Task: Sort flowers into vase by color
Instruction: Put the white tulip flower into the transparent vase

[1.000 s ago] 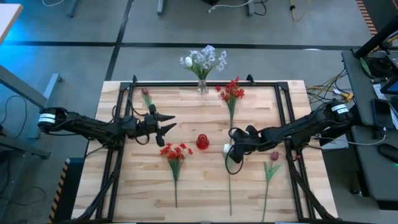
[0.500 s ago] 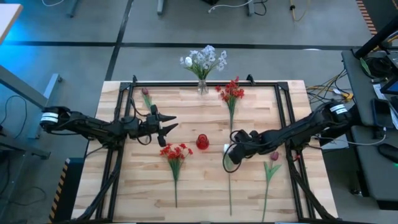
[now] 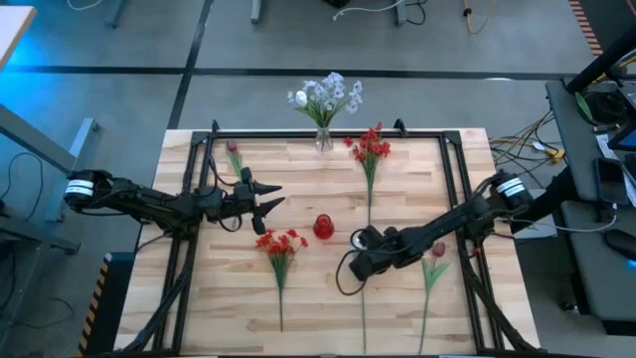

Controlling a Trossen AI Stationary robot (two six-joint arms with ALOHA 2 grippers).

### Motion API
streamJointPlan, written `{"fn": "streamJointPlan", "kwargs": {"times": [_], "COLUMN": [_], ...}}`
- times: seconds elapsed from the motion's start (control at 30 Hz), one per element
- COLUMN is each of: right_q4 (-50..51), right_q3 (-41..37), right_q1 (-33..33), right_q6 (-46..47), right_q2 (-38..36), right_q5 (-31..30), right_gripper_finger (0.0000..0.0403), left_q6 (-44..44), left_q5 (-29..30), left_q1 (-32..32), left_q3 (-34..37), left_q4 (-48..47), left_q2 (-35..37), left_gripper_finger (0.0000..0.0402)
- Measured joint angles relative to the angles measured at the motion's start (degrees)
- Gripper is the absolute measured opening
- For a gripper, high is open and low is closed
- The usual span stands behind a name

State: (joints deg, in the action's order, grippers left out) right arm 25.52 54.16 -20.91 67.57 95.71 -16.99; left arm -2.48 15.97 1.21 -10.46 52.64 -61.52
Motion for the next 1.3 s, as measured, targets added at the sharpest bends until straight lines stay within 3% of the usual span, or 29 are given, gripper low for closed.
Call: {"fn": "streamJointPlan", "kwargs": {"times": [0.37,0.7,0.77,1.3], "right_q4": [11.53,10.86,10.5,-24.23], "right_q3": [11.13,17.25,17.99,16.91], "right_q1": [0.63,4.89,6.26,22.31], "right_q6": [-4.26,-17.16,-21.24,-66.9], "right_q2": [9.64,7.65,6.81,-9.37], "right_q5": [1.75,-1.4,-1.45,-3.72], "right_gripper_finger": [0.0166,0.0024,0.0015,0.0013], "left_q6": [-0.68,-1.51,-1.51,-1.06], "left_q5": [0.0,0.0,0.0,0.01], "left_q1": [0.02,0.02,0.0,0.01], "left_q3": [0.02,0.09,0.11,7.01], "left_q4": [-1.47,-1.62,-1.62,8.58], "left_q2": [-0.17,0.03,0.14,2.71], "left_gripper_finger": [0.0139,0.0139,0.0139,0.0083]}}
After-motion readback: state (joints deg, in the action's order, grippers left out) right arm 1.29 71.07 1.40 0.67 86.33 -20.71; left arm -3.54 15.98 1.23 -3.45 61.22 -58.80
